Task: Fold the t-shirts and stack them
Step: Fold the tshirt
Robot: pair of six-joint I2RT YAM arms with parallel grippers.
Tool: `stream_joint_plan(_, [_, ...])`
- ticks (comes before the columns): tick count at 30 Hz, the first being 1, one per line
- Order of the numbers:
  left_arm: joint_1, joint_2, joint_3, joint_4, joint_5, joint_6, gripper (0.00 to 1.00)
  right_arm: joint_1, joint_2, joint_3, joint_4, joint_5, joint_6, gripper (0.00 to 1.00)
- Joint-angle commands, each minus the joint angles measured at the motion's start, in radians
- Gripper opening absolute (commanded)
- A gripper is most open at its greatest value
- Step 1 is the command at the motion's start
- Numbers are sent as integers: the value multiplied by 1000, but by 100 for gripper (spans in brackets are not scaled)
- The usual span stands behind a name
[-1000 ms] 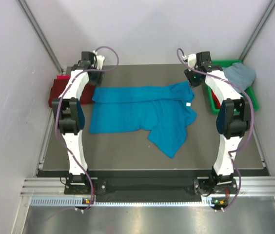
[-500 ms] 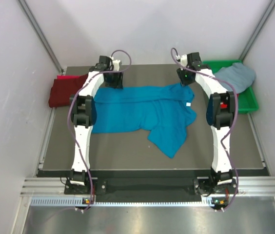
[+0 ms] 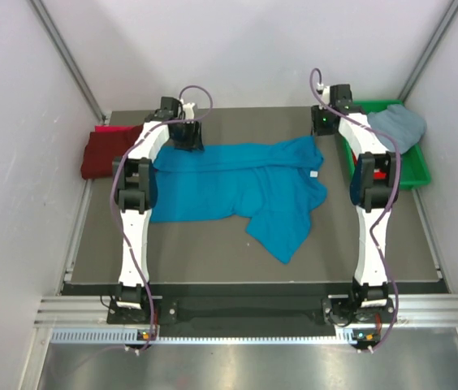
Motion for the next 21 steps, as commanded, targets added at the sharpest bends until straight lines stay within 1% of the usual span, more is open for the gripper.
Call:
stream_joint_plan(1, [-7, -25, -49, -61, 25, -28, 58, -14, 44, 31, 7, -67, 49, 40])
stream_joint_plan(4, [-7, -14, -51, -64, 5, -31, 58, -23, 61, 25, 4, -133, 111, 40])
stream_joint_plan(7, [-7, -5, -52, -62, -4, -32, 57, -32, 76, 9, 14, -213, 165, 37])
stream_joint_plan(8, [-8, -3, -54, -62, -5, -35, 57, -31, 78, 5, 18, -232, 177, 31])
stream_joint_plan(10, [-10, -3, -57, -61, -13, -34, 57, -35, 87, 6, 36, -276, 210, 25])
stream_joint_plan(11, [-14, -3, -58, -61, -13, -31, 57, -35, 92, 11, 52, -285, 225, 17])
stream_joint_plan(12, [-16, -5, -58, -62, -15, -29, 57, -37, 96, 14, 58, -296, 234, 14])
stream_joint_plan(14, [-20, -5, -61, -62, -22, -26, 57, -39, 106, 31, 67, -287, 239, 5])
stream_joint_plan(18, [-26, -3, -74, -62, -32, -25, 57, -57, 135, 61, 70, -209, 230, 2])
stream_joint_plan(21, [-28, 3, -77, -59, -62, -29, 57, -68, 145, 81, 64, -189, 231, 2])
